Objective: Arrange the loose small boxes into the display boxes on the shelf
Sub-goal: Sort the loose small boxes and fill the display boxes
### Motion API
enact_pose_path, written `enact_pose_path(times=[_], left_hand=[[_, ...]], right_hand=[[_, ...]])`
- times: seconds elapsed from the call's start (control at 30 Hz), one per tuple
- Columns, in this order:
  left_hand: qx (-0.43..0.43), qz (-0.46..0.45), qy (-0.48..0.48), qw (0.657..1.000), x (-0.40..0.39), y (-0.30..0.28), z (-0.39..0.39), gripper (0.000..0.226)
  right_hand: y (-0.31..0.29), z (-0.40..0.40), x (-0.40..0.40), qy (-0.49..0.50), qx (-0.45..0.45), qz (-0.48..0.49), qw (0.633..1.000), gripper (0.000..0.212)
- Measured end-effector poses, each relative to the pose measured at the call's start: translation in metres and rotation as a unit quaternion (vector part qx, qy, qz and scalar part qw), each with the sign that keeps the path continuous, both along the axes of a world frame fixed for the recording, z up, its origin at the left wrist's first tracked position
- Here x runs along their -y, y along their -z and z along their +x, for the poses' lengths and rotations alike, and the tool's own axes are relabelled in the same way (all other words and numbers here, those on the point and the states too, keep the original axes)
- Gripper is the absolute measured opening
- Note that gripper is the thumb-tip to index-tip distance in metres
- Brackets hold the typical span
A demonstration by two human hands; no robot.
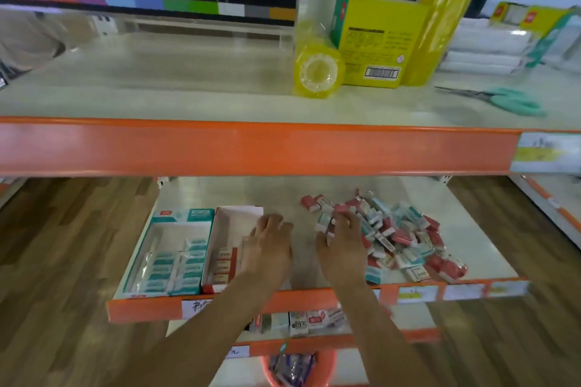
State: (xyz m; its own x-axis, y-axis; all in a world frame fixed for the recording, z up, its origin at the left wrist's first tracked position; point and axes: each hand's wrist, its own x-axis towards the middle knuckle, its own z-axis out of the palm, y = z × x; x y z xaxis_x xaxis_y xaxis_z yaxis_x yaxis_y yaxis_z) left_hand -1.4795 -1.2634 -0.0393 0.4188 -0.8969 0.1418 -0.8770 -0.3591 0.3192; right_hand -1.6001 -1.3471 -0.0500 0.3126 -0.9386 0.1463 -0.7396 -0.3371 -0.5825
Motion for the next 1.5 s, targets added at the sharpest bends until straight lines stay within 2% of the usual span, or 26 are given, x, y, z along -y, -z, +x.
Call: enact_pose_path(times=[0.13, 0.23, 0.37, 0.5, 0.6, 0.73, 0.87, 0.93, 1.0, 1.1, 1.17, 1.33, 1.5], left_hand=[[-0.026, 0.003, 0.084, 0.996, 0.024, 0.004, -0.022, 0.053], [-0.029, 0.042, 0.133, 0.990, 0.039, 0.009, -0.033, 0.059], [-0.015, 0.097, 0.122, 0.988, 0.047, 0.020, -0.036, 0.071], [0.010, 0.018, 0.078, 0.997, 0.039, 0.025, -0.042, 0.056], [0.020, -0.013, 0.054, 0.998, 0.026, 0.031, -0.047, 0.047], [-0.017, -0.037, 0.015, 0.999, 0.019, 0.034, -0.046, 0.035], [0.003, -0.007, 0.055, 0.998, 0.023, 0.032, -0.043, 0.056], [0.024, 0.003, 0.058, 0.998, 0.024, 0.032, -0.043, 0.059], [0.034, 0.000, 0.039, 0.999, 0.024, 0.030, -0.045, 0.055], [0.046, 0.016, 0.014, 0.999, 0.020, 0.028, -0.047, 0.036], [0.027, 0.010, 0.001, 1.000, 0.016, 0.031, -0.046, 0.029], [-0.086, -0.083, -0.012, 0.993, 0.006, 0.033, -0.046, 0.019], [-0.181, -0.097, -0.033, 0.978, 0.002, 0.034, -0.046, 0.029]], right_hand=[[0.004, -0.016, 0.010, 0.043, -0.002, 0.022, 0.999, 0.060], [0.007, -0.023, 0.012, 0.043, 0.017, 0.018, 0.999, 0.049], [0.012, -0.026, 0.006, 0.035, 0.065, -0.032, 0.997, 0.031], [0.017, -0.025, 0.007, 0.045, 0.089, -0.036, 0.994, 0.025], [0.020, -0.028, 0.008, 0.023, 0.103, -0.042, 0.994, 0.038], [0.022, -0.032, 0.009, -0.009, 0.107, -0.057, 0.993, 0.049], [0.022, -0.035, 0.009, -0.028, 0.129, -0.053, 0.990, 0.048], [0.022, -0.037, 0.010, -0.036, 0.137, -0.045, 0.989, 0.046], [0.021, -0.039, 0.011, -0.048, 0.152, -0.039, 0.987, 0.042], [0.021, -0.043, 0.013, -0.061, 0.183, -0.040, 0.980, 0.026], [0.022, -0.044, 0.014, -0.069, 0.191, -0.037, 0.978, 0.019], [0.018, -0.044, 0.012, -0.092, 0.225, 0.001, 0.970, 0.014], [0.013, -0.054, 0.017, -0.099, 0.246, 0.104, 0.959, 0.017]])
